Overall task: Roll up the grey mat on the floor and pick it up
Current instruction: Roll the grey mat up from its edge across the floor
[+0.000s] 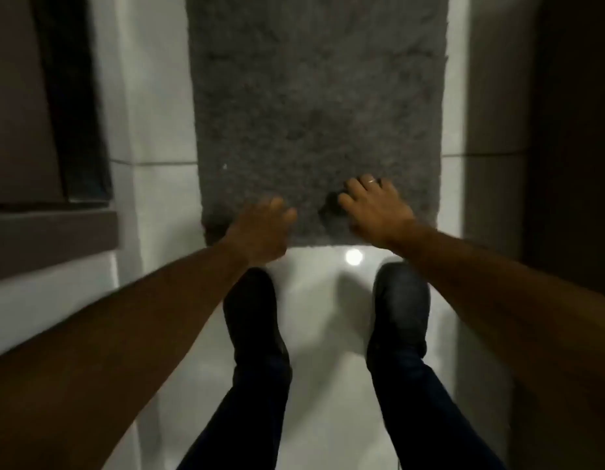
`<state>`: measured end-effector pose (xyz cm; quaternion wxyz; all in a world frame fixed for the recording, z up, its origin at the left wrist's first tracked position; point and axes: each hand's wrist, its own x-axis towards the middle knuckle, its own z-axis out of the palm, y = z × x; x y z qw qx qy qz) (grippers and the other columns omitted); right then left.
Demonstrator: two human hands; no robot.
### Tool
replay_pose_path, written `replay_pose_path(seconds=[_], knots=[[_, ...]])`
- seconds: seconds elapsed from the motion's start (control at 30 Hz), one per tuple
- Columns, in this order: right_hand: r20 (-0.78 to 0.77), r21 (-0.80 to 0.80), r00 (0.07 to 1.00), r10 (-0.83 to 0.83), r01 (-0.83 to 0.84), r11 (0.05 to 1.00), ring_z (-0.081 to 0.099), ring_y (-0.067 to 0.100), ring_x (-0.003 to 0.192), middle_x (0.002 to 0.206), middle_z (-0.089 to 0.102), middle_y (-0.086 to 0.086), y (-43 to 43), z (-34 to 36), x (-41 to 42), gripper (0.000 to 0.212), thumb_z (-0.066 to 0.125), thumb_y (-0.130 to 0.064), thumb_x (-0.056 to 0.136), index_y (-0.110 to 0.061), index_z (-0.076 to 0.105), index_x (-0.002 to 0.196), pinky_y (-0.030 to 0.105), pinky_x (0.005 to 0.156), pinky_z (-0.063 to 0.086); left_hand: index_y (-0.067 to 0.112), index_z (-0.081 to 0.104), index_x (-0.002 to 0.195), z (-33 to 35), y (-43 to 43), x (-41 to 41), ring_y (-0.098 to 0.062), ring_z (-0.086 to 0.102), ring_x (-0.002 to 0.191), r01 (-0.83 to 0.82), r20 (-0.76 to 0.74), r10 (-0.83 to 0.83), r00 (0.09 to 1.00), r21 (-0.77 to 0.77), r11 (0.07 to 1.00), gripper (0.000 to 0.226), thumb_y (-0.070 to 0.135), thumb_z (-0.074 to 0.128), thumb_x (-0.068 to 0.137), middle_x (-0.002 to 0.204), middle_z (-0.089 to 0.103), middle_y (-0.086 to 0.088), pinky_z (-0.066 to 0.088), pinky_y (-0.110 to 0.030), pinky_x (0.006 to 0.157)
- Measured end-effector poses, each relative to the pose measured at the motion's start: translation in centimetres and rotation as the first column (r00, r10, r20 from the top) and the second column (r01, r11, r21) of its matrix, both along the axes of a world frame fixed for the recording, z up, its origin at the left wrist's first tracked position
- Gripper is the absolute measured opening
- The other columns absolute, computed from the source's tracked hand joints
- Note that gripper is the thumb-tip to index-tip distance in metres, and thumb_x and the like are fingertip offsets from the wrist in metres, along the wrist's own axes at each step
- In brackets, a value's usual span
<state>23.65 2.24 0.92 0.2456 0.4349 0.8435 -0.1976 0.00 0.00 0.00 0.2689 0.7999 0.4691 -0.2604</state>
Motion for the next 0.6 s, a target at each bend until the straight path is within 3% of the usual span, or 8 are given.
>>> replay_pose_path(seconds=[0.07, 0.17, 0.23, 0.4, 0.5, 0.6], knots=[[0.06, 0.0, 0.998, 0.023, -0.023, 1.0, 0.04, 0.037, 0.126, 0.139, 0.043, 0.015, -2.1, -3.2, 0.3, 0.051, 0.06, -0.035, 0.09, -0.013, 0.046, 0.134, 0.05, 0.096, 0.038, 0.022, 0.034, 0.139, -3.8, -2.1, 0.5, -0.036, 0.033, 0.132, 0.057, -0.092, -0.062, 0.994, -0.056, 0.997, 0.067, 0.049, 0.063, 0.085, 0.144, 0.034, -0.013, 0.039, -0.056, 0.102], [0.107, -0.032, 0.992, 0.069, -0.066, 0.997, 0.04, 0.036, 0.125, 0.142, 0.04, 0.013, -5.4, -6.2, 0.8, 0.052, 0.056, -0.038, 0.092, -0.015, 0.044, 0.136, 0.049, 0.094, 0.039, 0.025, 0.03, 0.141, -7.2, -4.9, 0.3, -0.039, 0.029, 0.131, 0.085, -0.193, -0.083, 0.978, 0.004, 0.996, 0.079, 0.056, 0.067, 0.079, 0.146, 0.03, -0.015, 0.042, -0.059, 0.096], [0.137, -0.019, 0.988, 0.078, -0.076, 0.997, 0.041, 0.037, 0.123, 0.144, 0.038, 0.015, -6.1, -6.7, 1.0, 0.052, 0.054, -0.032, 0.092, -0.012, 0.041, 0.138, 0.051, 0.092, 0.04, 0.023, 0.034, 0.136, -8.2, -5.0, 0.3, -0.039, 0.035, 0.123, 0.107, -0.192, -0.086, 0.978, 0.103, 0.989, 0.072, 0.053, 0.066, 0.08, 0.138, 0.037, -0.015, 0.046, -0.056, 0.088], [0.173, 0.009, 0.975, 0.137, -0.14, 0.99, 0.044, 0.038, 0.124, 0.149, 0.036, 0.018, -5.7, -6.0, 0.8, 0.049, 0.048, -0.026, 0.094, -0.011, 0.038, 0.14, 0.052, 0.094, 0.042, 0.021, 0.051, 0.117, -7.5, -2.8, 0.0, -0.033, 0.058, 0.099, 0.247, -0.156, -0.217, 0.964, 0.211, 0.946, 0.025, 0.028, 0.05, 0.093, 0.112, 0.058, -0.01, 0.054, -0.04, 0.062], [0.163, 0.01, 0.979, 0.125, -0.128, 0.992, 0.045, 0.036, 0.122, 0.145, 0.04, 0.016, -5.2, -5.4, 1.2, 0.049, 0.052, -0.029, 0.093, -0.013, 0.041, 0.138, 0.051, 0.092, 0.043, 0.02, 0.055, 0.115, -6.7, -2.3, -0.3, -0.031, 0.06, 0.093, 0.32, -0.155, -0.293, 0.943, 0.198, 0.926, 0.033, 0.014, 0.038, 0.087, 0.108, 0.061, -0.008, 0.056, -0.036, 0.055], [0.132, 0.014, 0.99, 0.053, -0.055, 0.998, 0.05, 0.036, 0.115, 0.134, 0.05, 0.013, -4.5, -5.0, 1.9, 0.042, 0.054, -0.025, 0.094, -0.015, 0.048, 0.134, 0.05, 0.089, 0.045, 0.014, 0.048, 0.127, -6.7, -1.2, -0.6, -0.036, 0.053, 0.106, 0.196, -0.068, -0.189, 0.98, 0.107, 0.975, 0.034, 0.012, 0.041, 0.093, 0.124, 0.054, -0.013, 0.055, -0.042, 0.065]])
